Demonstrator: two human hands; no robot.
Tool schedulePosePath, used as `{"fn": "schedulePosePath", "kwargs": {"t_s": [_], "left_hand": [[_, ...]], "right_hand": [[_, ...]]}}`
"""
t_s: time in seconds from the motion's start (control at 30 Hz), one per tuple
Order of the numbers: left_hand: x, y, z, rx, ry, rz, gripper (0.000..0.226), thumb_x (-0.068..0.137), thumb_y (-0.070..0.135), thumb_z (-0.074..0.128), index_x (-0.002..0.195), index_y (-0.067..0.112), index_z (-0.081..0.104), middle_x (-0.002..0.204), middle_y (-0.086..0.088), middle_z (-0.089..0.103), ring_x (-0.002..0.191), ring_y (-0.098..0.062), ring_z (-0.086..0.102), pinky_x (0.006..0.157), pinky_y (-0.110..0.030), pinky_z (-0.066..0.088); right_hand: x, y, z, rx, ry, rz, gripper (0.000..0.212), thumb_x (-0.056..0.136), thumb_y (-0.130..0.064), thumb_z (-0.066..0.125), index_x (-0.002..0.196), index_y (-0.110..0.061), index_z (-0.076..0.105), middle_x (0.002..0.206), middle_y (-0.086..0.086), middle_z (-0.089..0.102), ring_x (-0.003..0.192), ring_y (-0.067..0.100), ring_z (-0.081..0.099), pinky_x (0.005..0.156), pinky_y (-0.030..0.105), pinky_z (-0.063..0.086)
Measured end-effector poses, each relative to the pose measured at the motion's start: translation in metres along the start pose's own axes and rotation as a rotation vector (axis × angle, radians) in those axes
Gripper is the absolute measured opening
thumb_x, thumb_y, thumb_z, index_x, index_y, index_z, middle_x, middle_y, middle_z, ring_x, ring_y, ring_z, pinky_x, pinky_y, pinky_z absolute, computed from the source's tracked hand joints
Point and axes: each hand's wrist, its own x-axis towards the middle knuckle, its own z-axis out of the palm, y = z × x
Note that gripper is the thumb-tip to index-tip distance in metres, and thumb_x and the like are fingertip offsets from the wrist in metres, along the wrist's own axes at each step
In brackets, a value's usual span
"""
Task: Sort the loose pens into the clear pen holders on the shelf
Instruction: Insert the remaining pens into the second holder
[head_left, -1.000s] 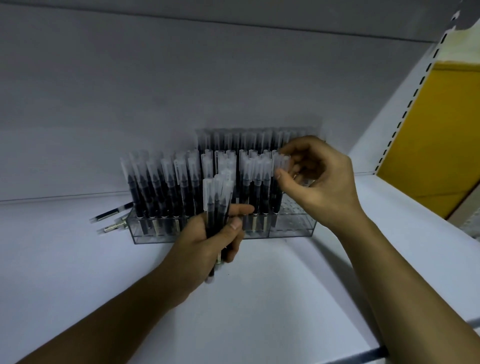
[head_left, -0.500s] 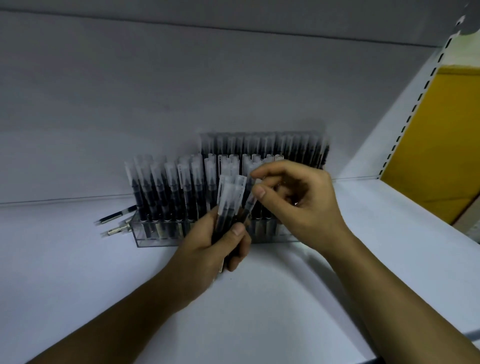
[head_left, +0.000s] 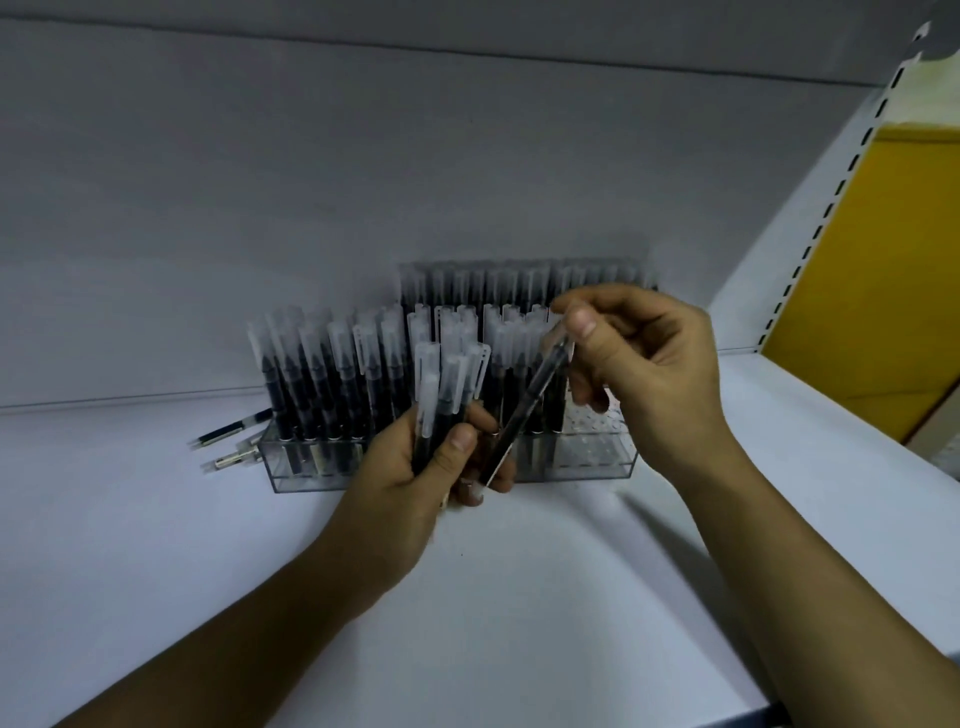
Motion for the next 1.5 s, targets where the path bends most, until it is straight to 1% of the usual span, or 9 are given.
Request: {"fn": "schedulePosePath", "kwargs": {"t_s": [0.1, 0.17, 0.37, 0.47, 0.6, 0.73, 0.93, 1.2, 1.5], "left_hand": [[0.000, -0.001, 0.000, 0.025, 0.017, 0.006, 0.028, 0.092, 0.029, 0.046, 0.110, 0.011, 0.058, 0.090, -0.009, 0.075, 0.088, -0.021, 0.073, 0.076, -0.035, 0.058], [0.000, -0.004, 0.000, 0.033, 0.023, -0.002, 0.025, 0.093, 0.027, 0.046, 0.110, 0.012, 0.058, 0.088, -0.010, 0.073, 0.085, -0.021, 0.072, 0.070, -0.031, 0.059], [-0.002, -0.011, 0.004, 0.127, -0.036, -0.015, 0.021, 0.102, 0.007, 0.046, 0.112, 0.018, 0.061, 0.077, -0.002, 0.068, 0.073, -0.017, 0.066, 0.069, -0.033, 0.054], [-0.002, -0.009, 0.004, 0.087, -0.024, -0.009, 0.019, 0.099, 0.015, 0.047, 0.112, 0.018, 0.061, 0.071, 0.000, 0.065, 0.066, -0.014, 0.061, 0.065, -0.037, 0.051], [-0.001, -0.009, 0.006, 0.061, -0.041, 0.002, 0.025, 0.094, 0.026, 0.046, 0.113, 0.020, 0.061, 0.070, -0.001, 0.064, 0.063, -0.016, 0.060, 0.059, -0.030, 0.049], [-0.001, -0.010, 0.007, 0.022, -0.049, -0.006, 0.027, 0.092, 0.025, 0.046, 0.113, 0.018, 0.061, 0.067, 0.000, 0.060, 0.061, -0.014, 0.055, 0.056, -0.023, 0.047], [0.001, -0.012, 0.006, 0.017, -0.047, -0.013, 0.027, 0.091, 0.025, 0.047, 0.112, 0.017, 0.062, 0.065, 0.000, 0.057, 0.060, -0.014, 0.052, 0.056, -0.022, 0.046], [0.000, -0.014, 0.004, 0.019, -0.044, -0.025, 0.026, 0.090, 0.028, 0.049, 0.110, 0.025, 0.066, 0.066, 0.000, 0.056, 0.060, -0.012, 0.052, 0.055, -0.023, 0.046], [0.004, -0.014, 0.004, -0.029, -0.060, -0.035, 0.022, 0.092, 0.030, 0.050, 0.103, 0.031, 0.069, 0.060, 0.008, 0.043, 0.052, -0.007, 0.035, 0.046, -0.022, 0.030]], "right_hand": [[0.006, -0.001, -0.007, 0.046, 0.105, 0.020, 0.017, 0.096, -0.011, 0.058, 0.105, -0.008, 0.072, 0.083, 0.004, 0.074, 0.070, 0.029, 0.066, 0.058, 0.032, 0.053], [0.009, -0.002, -0.012, 0.059, 0.164, 0.039, 0.020, 0.097, -0.014, 0.053, 0.106, -0.012, 0.071, 0.086, 0.003, 0.073, 0.080, 0.022, 0.068, 0.066, 0.032, 0.055], [0.015, 0.006, -0.024, -0.070, 0.281, 0.050, 0.023, 0.107, -0.015, 0.048, 0.115, -0.014, 0.070, 0.088, -0.002, 0.067, 0.082, 0.018, 0.062, 0.072, 0.032, 0.054], [0.017, 0.009, -0.029, -0.184, 0.355, 0.017, 0.024, 0.107, -0.016, 0.048, 0.116, -0.014, 0.070, 0.090, -0.002, 0.067, 0.082, 0.019, 0.063, 0.069, 0.035, 0.054], [0.017, 0.013, -0.032, -0.354, 0.420, -0.066, 0.021, 0.106, -0.019, 0.049, 0.114, -0.019, 0.068, 0.094, 0.002, 0.070, 0.086, 0.029, 0.067, 0.073, 0.053, 0.059], [0.017, 0.017, -0.033, -0.436, 0.403, -0.109, 0.018, 0.105, -0.024, 0.052, 0.115, -0.022, 0.068, 0.095, 0.002, 0.071, 0.086, 0.030, 0.069, 0.073, 0.055, 0.057], [0.016, 0.017, -0.033, -0.525, 0.358, -0.114, 0.023, 0.105, -0.022, 0.056, 0.121, -0.013, 0.070, 0.103, -0.001, 0.073, 0.091, 0.019, 0.070, 0.080, 0.046, 0.059], [0.013, 0.022, -0.025, -0.629, 0.140, -0.080, 0.025, 0.102, -0.014, 0.060, 0.125, -0.013, 0.071, 0.112, -0.004, 0.075, 0.100, 0.005, 0.070, 0.093, 0.036, 0.058], [0.009, 0.025, -0.021, -0.704, 0.017, -0.058, 0.029, 0.101, -0.020, 0.060, 0.129, -0.018, 0.069, 0.113, -0.014, 0.071, 0.106, 0.001, 0.067, 0.094, 0.027, 0.056]]}}
